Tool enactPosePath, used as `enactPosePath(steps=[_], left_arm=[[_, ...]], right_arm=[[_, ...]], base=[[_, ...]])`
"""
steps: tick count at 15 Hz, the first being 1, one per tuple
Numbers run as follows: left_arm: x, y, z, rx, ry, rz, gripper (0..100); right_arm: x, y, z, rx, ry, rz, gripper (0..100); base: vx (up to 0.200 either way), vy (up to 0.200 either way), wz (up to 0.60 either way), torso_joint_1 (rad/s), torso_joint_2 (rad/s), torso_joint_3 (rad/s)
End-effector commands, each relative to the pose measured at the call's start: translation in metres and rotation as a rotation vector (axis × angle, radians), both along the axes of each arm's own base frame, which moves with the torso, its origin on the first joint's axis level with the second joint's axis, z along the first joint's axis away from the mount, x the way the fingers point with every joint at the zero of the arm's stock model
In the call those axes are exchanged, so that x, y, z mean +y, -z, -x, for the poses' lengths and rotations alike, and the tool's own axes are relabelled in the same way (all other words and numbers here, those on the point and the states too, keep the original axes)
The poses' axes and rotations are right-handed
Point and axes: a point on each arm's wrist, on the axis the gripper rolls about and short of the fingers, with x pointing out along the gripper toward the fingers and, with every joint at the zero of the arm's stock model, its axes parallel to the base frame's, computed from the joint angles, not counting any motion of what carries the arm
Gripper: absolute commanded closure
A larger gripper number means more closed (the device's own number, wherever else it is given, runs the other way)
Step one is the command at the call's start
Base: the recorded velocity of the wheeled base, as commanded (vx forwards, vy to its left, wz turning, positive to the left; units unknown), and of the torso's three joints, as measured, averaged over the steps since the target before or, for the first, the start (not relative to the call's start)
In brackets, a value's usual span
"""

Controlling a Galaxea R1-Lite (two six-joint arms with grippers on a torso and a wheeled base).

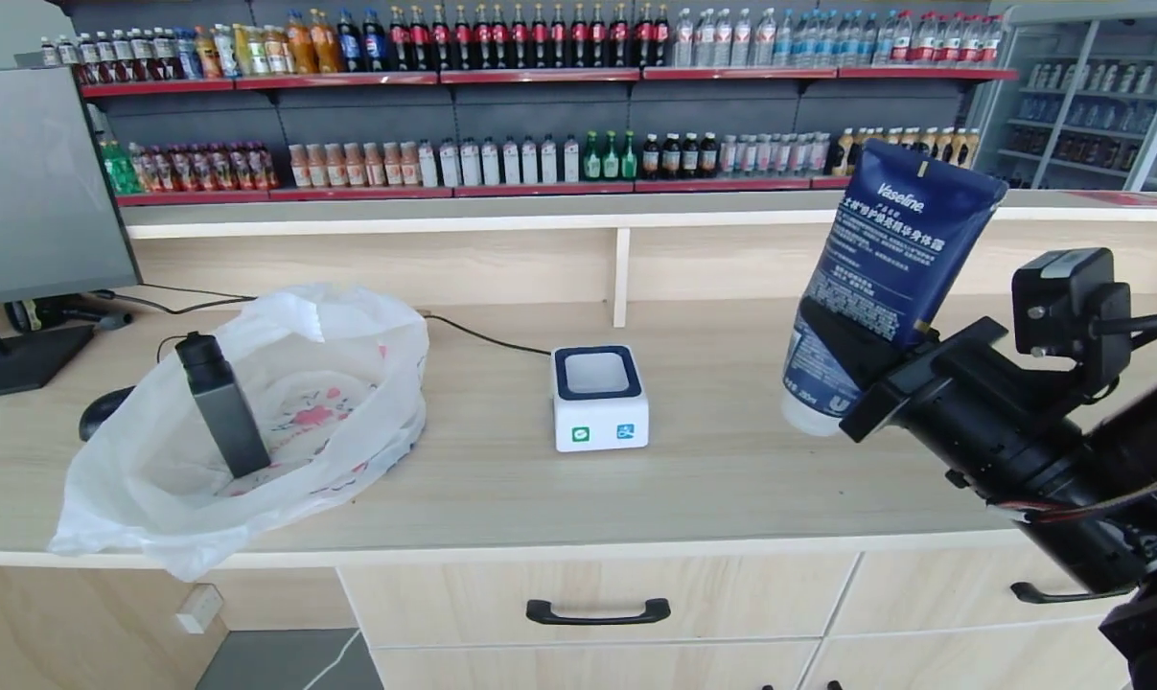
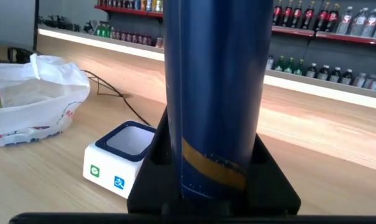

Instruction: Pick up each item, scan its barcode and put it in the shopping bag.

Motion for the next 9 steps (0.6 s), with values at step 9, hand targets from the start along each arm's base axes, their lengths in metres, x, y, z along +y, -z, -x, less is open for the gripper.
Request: enactPosePath(steps=[9], left_arm=[[0.000,0.000,0.000,0.000,-0.002,0.010,0]], right_arm=[[-0.029,-0.007,0.039,-0.026,0.039,-0.011,100]], base=[[0.000,0.200,0.00,0.002,0.00,0.002]])
